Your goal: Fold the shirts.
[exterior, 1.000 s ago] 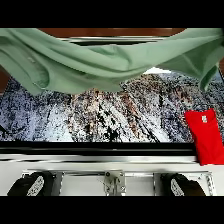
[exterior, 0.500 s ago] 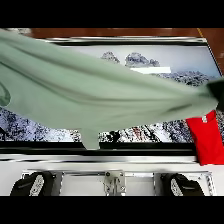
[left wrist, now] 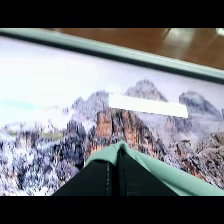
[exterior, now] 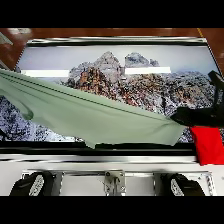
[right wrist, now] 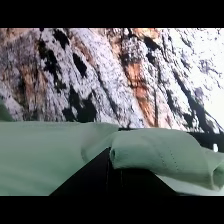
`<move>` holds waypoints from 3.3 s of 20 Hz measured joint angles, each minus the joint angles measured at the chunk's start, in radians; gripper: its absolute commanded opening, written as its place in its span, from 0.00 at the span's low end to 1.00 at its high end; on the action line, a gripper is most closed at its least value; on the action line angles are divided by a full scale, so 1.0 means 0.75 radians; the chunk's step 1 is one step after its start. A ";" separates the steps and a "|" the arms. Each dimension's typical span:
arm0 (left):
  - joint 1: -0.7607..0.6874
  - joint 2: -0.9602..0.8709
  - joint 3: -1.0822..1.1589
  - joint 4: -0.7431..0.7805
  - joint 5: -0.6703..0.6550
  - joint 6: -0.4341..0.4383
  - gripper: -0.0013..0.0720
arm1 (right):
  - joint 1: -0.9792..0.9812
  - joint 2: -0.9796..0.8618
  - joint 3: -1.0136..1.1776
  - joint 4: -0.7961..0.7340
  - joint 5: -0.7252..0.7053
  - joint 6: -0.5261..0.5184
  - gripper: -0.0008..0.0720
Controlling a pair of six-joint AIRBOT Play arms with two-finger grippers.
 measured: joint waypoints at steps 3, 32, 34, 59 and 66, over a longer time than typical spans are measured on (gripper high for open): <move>-0.001 -0.134 -0.109 -0.070 0.085 -0.011 0.07 | 0.000 -0.220 -0.064 0.099 -0.243 -0.031 0.12; 0.007 -0.802 -0.794 -0.289 -0.139 0.051 0.98 | -0.483 -0.811 0.119 0.231 -0.039 -0.408 0.94; -0.049 -0.803 -0.853 -0.351 -0.034 0.057 0.98 | -0.485 -0.811 0.116 0.240 -0.052 -0.408 0.94; -0.202 -0.534 -0.851 -0.663 0.216 0.232 0.07 | -0.312 -0.879 -0.321 0.544 -0.683 -0.348 0.94; -0.202 -0.422 -0.851 -0.686 0.212 0.235 0.07 | -0.180 -0.911 -0.333 0.555 -0.918 -0.266 0.78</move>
